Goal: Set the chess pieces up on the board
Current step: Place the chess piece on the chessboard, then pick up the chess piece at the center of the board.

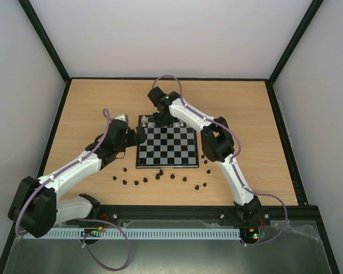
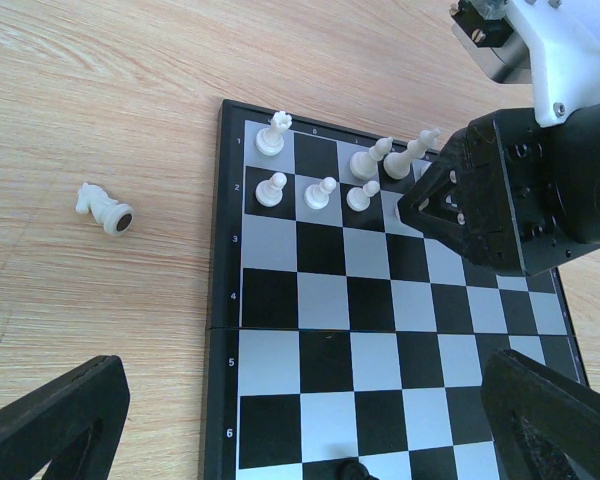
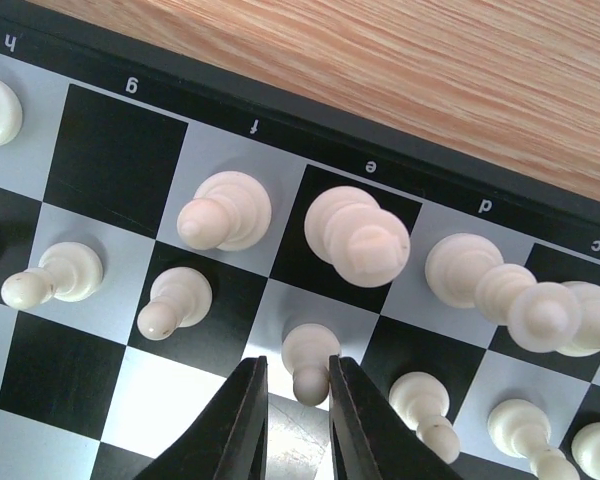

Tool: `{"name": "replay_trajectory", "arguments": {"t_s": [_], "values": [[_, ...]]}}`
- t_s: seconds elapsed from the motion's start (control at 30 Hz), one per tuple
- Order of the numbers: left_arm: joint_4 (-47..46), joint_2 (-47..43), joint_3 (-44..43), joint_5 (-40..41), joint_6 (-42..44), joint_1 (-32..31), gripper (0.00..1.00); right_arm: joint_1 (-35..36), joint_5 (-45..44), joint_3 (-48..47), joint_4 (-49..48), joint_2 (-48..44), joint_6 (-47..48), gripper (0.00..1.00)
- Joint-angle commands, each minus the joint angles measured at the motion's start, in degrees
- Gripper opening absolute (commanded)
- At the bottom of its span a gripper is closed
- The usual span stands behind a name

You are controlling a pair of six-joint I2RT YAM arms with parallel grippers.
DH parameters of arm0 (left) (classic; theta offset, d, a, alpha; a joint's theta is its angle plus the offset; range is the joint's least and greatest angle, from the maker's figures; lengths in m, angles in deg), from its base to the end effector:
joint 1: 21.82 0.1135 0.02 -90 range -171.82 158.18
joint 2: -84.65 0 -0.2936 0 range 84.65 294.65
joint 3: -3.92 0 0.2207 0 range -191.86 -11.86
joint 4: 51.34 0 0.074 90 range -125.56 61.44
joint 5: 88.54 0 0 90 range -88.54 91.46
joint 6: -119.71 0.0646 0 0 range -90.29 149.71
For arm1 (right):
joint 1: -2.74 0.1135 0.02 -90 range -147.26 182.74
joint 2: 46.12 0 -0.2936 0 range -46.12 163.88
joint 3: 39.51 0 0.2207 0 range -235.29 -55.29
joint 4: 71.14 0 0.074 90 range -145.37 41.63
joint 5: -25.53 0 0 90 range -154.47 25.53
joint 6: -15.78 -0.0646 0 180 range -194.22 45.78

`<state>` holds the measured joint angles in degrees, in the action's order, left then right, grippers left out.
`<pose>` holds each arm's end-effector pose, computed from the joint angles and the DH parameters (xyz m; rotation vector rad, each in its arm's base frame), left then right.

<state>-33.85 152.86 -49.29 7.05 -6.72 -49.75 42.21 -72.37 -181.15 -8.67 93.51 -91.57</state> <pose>0.2157 -0.1072 0.2547 -0.2203 2.1750 -0.5483 0.4165 0.3315 0.1914 -0.4557 2.5797 0.1695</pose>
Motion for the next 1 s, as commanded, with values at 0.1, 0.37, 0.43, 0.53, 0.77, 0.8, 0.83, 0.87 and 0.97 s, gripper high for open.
{"name": "replay_trajectory", "arguments": {"t_s": [0.1,0.37,0.43,0.53,0.77,0.8,0.83,0.87,0.97], "values": [[-0.4,-1.14,0.86,0.31,0.12,0.5,0.99,0.31,1.13,-0.34,3.5,-1.82,-0.15,0.19],[-0.33,-1.18,0.79,0.13,0.08,0.5,0.99,0.31,3.22,6.2,0.6,-10.68,-0.24,0.33],[-0.31,-1.45,0.87,0.13,0.08,0.5,0.99,0.35,4.16,7.55,0.06,-13.19,-0.31,0.34],[-0.31,-1.69,0.93,0.06,-0.01,0.5,0.99,0.35,5.23,9.82,-0.73,-18.74,-0.39,0.38],[-0.49,-1.7,1.01,-0.48,-0.02,0.5,1.0,0.23,4.55,22.83,-6.98,-35.67,-0.73,0.62],[-0.49,-1.82,1.02,-0.46,-0.02,0.5,0.99,0.26,4.03,24.27,-7.32,-37.43,-0.88,0.65],[-0.49,-1.9,1.07,-0.44,-0.02,0.51,0.99,0.22,3.46,25.84,-7.63,-39.01,-1.08,0.68],[-0.47,-1.99,1.09,-0.4,0.01,0.55,0.99,0.2,2.71,27.66,-8.2,-40.85,-1.25,0.72],[-0.67,-1.9,1.19,-0.23,-0.01,0.59,1.0,-0.34,0.66,35.51,-11.64,-47.57,-1.86,0.96]]}}
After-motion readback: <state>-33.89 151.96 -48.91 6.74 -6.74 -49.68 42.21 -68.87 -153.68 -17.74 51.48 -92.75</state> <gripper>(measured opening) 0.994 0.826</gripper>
